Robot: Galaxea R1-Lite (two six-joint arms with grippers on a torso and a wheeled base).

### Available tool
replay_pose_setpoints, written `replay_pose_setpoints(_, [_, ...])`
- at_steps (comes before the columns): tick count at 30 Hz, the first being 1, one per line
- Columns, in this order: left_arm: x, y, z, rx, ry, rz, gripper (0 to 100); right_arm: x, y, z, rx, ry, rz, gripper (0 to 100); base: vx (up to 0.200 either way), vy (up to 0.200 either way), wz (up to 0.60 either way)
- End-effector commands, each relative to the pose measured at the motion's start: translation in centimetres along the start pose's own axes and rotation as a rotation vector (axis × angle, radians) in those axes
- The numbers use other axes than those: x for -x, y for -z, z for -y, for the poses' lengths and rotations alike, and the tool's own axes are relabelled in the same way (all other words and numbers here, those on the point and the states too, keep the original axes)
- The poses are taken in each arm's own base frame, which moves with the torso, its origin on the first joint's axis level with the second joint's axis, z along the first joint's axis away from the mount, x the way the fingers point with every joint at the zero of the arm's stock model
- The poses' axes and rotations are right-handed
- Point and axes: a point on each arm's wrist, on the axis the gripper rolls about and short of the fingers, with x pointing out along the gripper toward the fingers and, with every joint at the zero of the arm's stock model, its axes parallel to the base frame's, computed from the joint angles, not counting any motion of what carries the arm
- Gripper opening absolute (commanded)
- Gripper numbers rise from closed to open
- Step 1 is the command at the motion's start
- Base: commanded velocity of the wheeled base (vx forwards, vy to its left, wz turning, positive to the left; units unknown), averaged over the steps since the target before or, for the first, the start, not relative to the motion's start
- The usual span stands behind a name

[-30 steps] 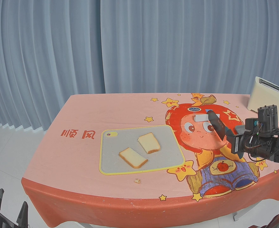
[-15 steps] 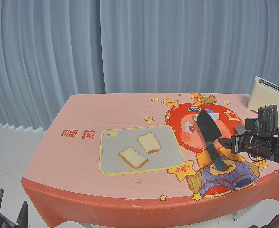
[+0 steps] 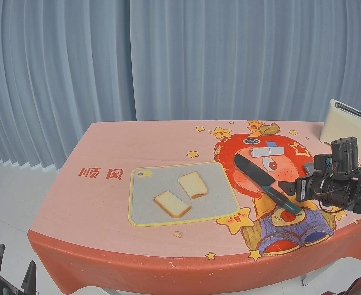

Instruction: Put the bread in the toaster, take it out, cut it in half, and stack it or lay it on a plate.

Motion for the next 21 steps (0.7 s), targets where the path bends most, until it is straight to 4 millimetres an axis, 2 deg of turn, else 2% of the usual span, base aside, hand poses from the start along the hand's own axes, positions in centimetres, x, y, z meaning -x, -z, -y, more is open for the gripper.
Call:
replay_pose_setpoints(1, [0.0,0.5,0.0,0.0,-0.001,-0.002,100,0.3,0.7,-1.4,0.036,-0.049,-0.012,100,0.0,0.0,0.0])
replay_pose_setpoints(5, [0.0,0.5,0.0,0.0,-0.001,-0.002,100,-0.9,1.4,-2.2,0.05,-0.065,-0.028,100,0.0,0.0,0.0])
replay_pose_setpoints(12, [0.0,0.5,0.0,0.0,-0.001,-0.002,100,-3.5,3.3,-2.6,0.06,-0.055,-0.038,100,0.0,0.0,0.0])
replay_pose_setpoints(20, [0.0,0.5,0.0,0.0,-0.001,-0.002,100,-4.9,4.3,-2.6,0.064,-0.046,-0.062,100,0.0,0.0,0.0])
replay_pose_setpoints(21, [0.0,0.5,0.0,0.0,-0.001,-0.002,100,-5.1,4.6,-2.6,0.066,-0.045,-0.072,0,0.0,0.0,0.0])
